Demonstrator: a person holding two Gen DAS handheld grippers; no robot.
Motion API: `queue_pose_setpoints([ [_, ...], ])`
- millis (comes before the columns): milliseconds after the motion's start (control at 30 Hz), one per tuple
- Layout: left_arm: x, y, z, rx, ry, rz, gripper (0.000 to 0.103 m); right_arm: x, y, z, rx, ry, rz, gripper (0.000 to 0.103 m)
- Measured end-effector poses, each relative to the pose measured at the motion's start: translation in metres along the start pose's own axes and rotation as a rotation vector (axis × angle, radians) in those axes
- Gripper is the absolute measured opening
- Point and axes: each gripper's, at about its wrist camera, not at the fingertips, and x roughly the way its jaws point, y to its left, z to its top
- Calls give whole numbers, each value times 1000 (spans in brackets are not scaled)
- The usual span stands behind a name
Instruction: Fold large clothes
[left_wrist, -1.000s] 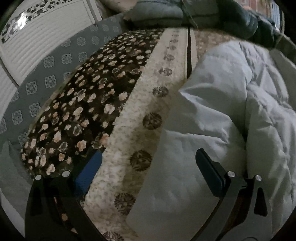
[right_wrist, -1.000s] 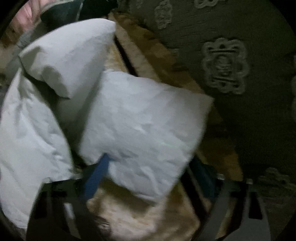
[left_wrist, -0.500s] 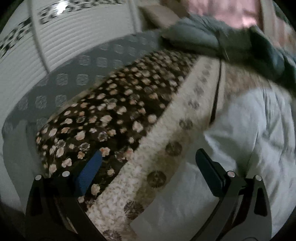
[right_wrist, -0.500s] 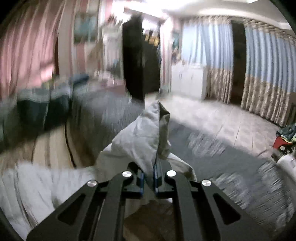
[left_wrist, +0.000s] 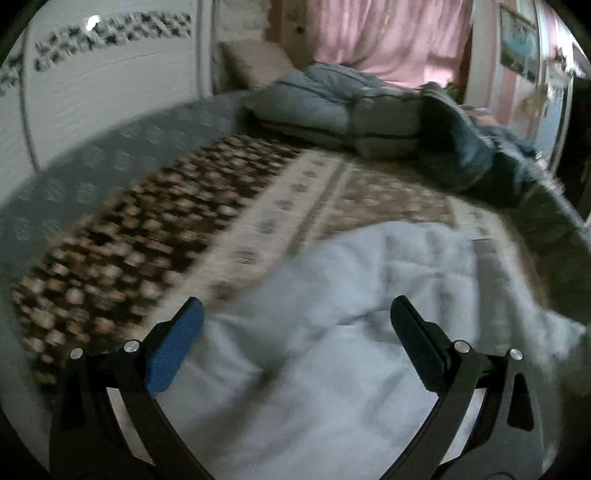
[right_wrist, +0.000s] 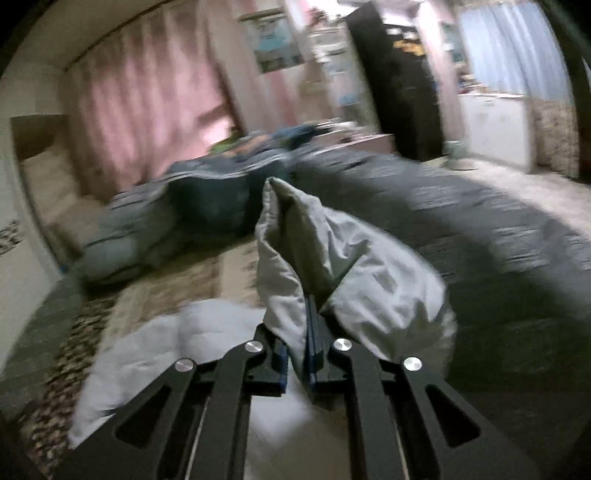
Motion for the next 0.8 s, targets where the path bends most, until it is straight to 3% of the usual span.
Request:
queue_pose_setpoints([
  [100, 11, -33, 2, -38, 25, -47, 100, 28, 38, -18, -9, 38, 146, 8],
  [200, 21, -55, -2, -35, 40, -62, 100, 62, 81, -38, 18, 103, 432, 7],
  [300, 31, -68, -2, 11, 43, -58, 100, 81, 121, -56, -16, 169, 605, 7],
  [400, 37, -68, 0, 64, 25, -27, 100, 99, 151, -73, -107, 220, 563, 8],
  [433, 37, -64, 1, 63, 27, -24, 100, 110, 164, -83, -156, 254, 501, 8],
  [533, 47, -47, 4, 30, 58, -17, 100, 132, 174, -92, -211, 275, 454, 8],
  [800, 52, -38, 3, -15, 82, -15, 100, 97, 159, -60, -279, 242, 402, 12],
])
